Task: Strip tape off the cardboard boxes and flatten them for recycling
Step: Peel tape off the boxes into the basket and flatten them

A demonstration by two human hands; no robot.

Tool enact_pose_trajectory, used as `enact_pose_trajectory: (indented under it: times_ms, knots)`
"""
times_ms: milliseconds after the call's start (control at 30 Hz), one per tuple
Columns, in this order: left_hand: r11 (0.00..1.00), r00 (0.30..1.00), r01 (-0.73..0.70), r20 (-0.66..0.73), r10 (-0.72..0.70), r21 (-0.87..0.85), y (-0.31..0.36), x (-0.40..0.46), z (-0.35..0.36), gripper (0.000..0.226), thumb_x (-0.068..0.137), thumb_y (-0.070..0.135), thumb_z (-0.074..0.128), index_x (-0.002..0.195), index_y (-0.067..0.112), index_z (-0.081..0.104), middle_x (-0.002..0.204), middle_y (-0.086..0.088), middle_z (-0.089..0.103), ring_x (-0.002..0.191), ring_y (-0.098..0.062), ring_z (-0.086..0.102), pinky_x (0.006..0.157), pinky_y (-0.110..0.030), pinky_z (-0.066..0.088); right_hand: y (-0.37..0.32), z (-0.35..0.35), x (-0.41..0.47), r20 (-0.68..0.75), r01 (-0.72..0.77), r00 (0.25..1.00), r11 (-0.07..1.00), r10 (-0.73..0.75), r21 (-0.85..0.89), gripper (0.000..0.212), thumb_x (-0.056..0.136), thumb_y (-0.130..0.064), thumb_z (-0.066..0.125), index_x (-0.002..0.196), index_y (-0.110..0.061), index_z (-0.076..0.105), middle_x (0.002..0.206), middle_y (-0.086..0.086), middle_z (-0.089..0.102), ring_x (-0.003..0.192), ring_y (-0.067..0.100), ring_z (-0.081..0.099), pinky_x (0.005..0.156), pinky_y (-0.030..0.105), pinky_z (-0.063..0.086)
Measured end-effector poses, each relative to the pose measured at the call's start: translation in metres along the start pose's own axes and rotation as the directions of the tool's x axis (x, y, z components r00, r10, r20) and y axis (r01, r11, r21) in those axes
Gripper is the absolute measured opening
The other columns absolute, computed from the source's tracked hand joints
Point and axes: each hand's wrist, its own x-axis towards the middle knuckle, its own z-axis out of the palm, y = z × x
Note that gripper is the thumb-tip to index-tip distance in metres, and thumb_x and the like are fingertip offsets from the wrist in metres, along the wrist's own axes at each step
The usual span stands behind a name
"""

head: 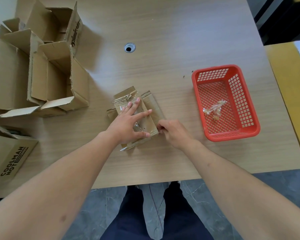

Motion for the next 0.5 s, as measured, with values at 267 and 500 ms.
enact_pose_trajectory:
  times_ms: [267, 500]
  knots:
    - [0.996, 0.995, 0.080, -0.055, -0.082, -0.033, 0.008, 0.001, 0.005, 0.093, 0.076, 0.073, 0.069, 0.155, 0.054, 0.024, 0.168, 0.005, -0.018, 0.156, -0.026, -0.013, 0.124, -0.040, -0.006, 0.000, 0.003, -0.010, -0.131, -0.180, 0.961, 0.912, 0.242, 0.368, 0.022, 0.084, -0.004, 0.065, 0.080, -0.025, 0.064, 0.073, -0.002, 0.071, 0.076, 0.019, 0.069, 0.078, 0.041, 0.059]
    - [0.971, 0.966, 0.211, -0.131, -0.225, -0.112, 0.023, -0.002, 0.015, 0.090, 0.078, 0.072, 0.069, 0.154, 0.054, 0.025, 0.168, 0.006, -0.018, 0.156, -0.026, -0.011, 0.127, -0.043, -0.001, -0.012, -0.001, -0.019, -0.240, -0.126, 0.899, 0.742, 0.366, 0.658, 0.021, 0.091, 0.000, 0.068, 0.081, -0.019, 0.066, 0.082, 0.008, 0.072, 0.080, 0.026, 0.071, 0.083, 0.049, 0.062]
